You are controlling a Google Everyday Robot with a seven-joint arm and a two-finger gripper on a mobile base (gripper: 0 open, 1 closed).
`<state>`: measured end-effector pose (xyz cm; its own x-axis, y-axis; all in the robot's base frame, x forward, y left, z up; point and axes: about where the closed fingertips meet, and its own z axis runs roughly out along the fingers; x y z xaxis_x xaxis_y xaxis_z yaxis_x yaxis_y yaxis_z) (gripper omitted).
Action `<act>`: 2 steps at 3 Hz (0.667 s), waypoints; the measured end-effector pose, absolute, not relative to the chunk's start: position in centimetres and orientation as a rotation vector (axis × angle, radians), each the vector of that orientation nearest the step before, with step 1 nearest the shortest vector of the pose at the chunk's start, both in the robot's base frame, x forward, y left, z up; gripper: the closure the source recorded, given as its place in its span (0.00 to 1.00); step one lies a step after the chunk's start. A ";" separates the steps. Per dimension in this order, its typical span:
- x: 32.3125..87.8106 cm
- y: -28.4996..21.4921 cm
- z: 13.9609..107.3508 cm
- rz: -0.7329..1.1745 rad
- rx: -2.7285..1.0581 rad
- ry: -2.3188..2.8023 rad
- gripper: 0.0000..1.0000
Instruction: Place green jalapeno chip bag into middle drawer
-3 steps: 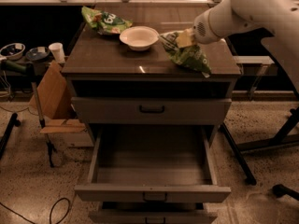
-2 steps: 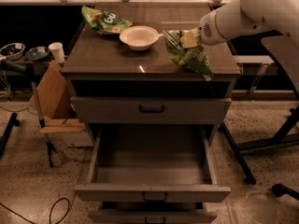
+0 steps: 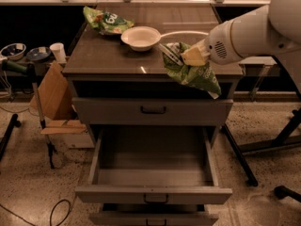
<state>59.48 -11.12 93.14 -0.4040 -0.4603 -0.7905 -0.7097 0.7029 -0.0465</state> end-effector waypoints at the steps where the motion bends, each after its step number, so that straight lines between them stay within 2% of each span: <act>1: 55.3 -7.3 93.5 0.439 -1.051 2.014 1.00; 2: 53.7 -3.2 93.1 0.498 -1.193 1.963 1.00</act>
Offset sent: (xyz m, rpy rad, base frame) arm -0.0763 0.1312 -0.0077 -0.0355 0.0131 0.4400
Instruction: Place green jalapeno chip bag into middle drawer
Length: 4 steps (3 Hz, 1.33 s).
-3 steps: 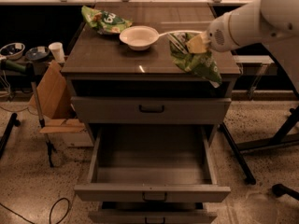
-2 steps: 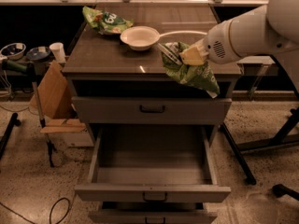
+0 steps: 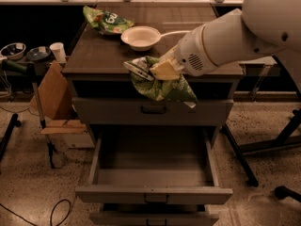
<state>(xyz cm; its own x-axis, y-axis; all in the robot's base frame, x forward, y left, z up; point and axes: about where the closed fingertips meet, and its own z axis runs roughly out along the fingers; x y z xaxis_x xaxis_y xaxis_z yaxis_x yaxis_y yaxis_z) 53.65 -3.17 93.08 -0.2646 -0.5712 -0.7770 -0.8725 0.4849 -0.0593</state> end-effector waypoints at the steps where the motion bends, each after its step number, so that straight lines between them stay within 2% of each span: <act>1: 53.1 0.7 92.0 0.564 -1.301 1.921 1.00; 3: 53.2 0.4 92.0 0.542 -1.316 1.935 1.00; 4: 52.4 1.0 88.3 0.616 -1.354 1.950 1.00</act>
Offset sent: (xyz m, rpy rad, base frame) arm -0.0043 0.0299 -0.0085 -0.0001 0.0129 0.0818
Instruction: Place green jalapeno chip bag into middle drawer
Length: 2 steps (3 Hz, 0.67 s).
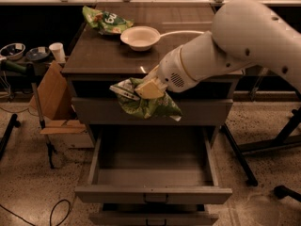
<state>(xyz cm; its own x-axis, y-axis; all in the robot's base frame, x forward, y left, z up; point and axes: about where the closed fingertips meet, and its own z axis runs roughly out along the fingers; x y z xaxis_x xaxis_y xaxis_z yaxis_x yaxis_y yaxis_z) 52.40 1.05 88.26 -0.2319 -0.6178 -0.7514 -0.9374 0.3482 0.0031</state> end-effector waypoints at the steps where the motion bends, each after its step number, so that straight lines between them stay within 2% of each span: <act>1: 50.7 2.2 82.6 0.741 -1.356 1.978 1.00; 2: 48.8 4.1 76.8 0.847 -1.329 1.999 1.00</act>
Offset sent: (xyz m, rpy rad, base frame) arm -0.0522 0.0576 -0.1969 0.1672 0.2368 0.0203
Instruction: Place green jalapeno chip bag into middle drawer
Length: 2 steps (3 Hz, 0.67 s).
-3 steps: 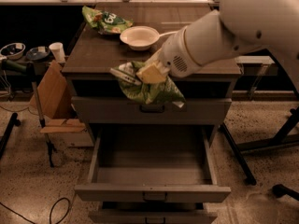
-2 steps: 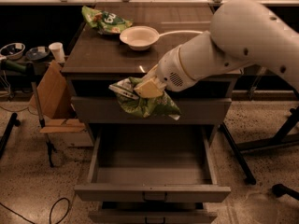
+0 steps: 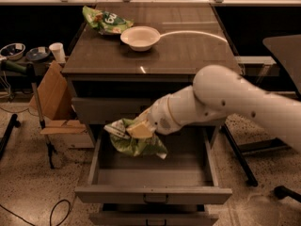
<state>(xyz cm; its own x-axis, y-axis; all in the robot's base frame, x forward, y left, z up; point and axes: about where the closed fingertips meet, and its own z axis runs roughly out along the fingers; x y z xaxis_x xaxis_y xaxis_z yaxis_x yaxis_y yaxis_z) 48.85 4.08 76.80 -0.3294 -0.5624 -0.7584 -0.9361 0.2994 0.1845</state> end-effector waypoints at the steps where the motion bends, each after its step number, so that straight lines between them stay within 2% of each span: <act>1: 47.7 6.7 70.6 0.929 -1.250 2.026 1.00; 2: 47.3 10.1 65.4 0.994 -1.140 2.072 1.00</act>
Offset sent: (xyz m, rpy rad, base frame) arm 0.0184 0.0994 -0.1743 0.1814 0.1324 -0.2968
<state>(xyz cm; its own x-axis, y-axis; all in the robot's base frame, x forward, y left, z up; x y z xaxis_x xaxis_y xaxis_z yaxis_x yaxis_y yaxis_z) 47.27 10.13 65.37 -0.4754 -0.4490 -0.7566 -0.8710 0.3609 0.3332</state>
